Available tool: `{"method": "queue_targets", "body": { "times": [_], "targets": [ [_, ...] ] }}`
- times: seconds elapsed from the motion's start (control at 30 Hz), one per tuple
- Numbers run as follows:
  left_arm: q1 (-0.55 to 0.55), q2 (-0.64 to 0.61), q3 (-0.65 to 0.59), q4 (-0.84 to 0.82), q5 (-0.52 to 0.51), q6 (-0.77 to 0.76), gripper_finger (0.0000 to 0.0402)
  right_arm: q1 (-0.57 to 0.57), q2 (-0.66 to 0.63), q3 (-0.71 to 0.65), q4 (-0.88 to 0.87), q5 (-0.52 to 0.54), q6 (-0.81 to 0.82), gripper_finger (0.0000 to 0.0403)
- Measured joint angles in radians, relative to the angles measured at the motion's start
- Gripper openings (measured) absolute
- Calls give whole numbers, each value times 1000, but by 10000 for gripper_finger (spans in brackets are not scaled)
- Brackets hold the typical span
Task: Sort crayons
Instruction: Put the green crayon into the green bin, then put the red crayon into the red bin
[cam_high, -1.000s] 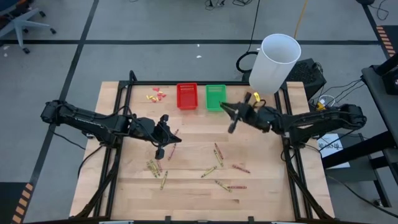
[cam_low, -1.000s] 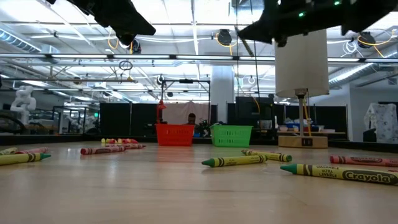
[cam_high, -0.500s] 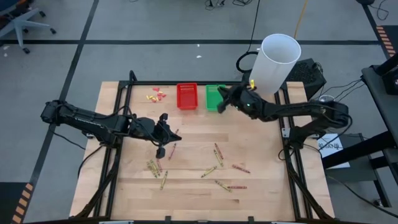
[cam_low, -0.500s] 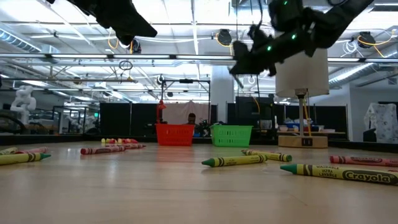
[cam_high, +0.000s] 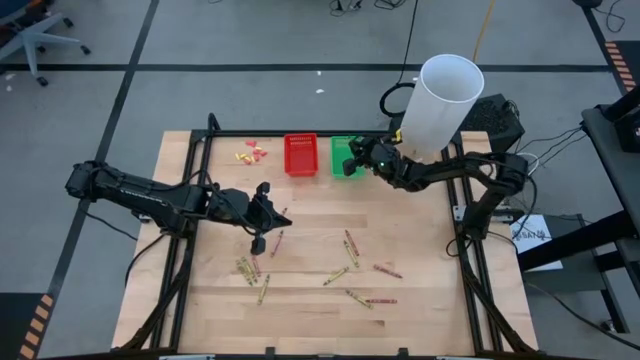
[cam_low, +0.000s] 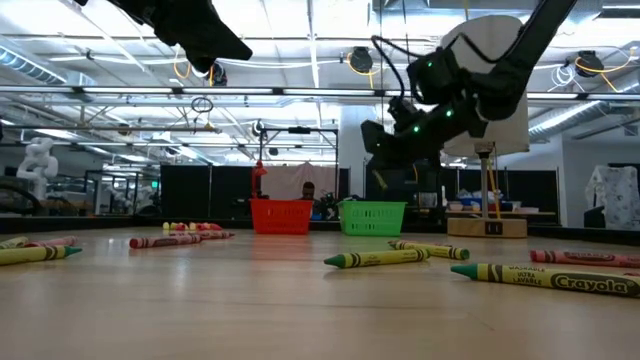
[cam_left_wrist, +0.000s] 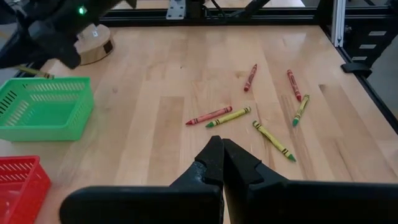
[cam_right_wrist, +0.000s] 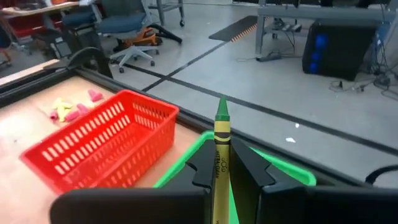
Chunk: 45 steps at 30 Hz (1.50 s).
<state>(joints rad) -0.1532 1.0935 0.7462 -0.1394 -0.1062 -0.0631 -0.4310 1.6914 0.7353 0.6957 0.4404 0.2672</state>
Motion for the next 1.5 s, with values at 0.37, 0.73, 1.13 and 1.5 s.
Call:
{"method": "queue_targets", "body": {
  "times": [0.37, 0.73, 1.13, 1.5],
  "targets": [
    [0, 0, 0, -1, 0, -2, 0, -11, 143, 70, -4, 11, 90, 18],
    [0, 0, 0, -2, -2, -3, 0, -14, 152, 77, -82, 55, 136, 61],
    [0, 0, 0, -45, -13, -35, 0, 36, -28, 76, -133, -27, -24, 126],
    [0, 0, 0, -62, -64, -62, 0, 282, -406, 77, -512, -152, -281, 127]
  ]
}}
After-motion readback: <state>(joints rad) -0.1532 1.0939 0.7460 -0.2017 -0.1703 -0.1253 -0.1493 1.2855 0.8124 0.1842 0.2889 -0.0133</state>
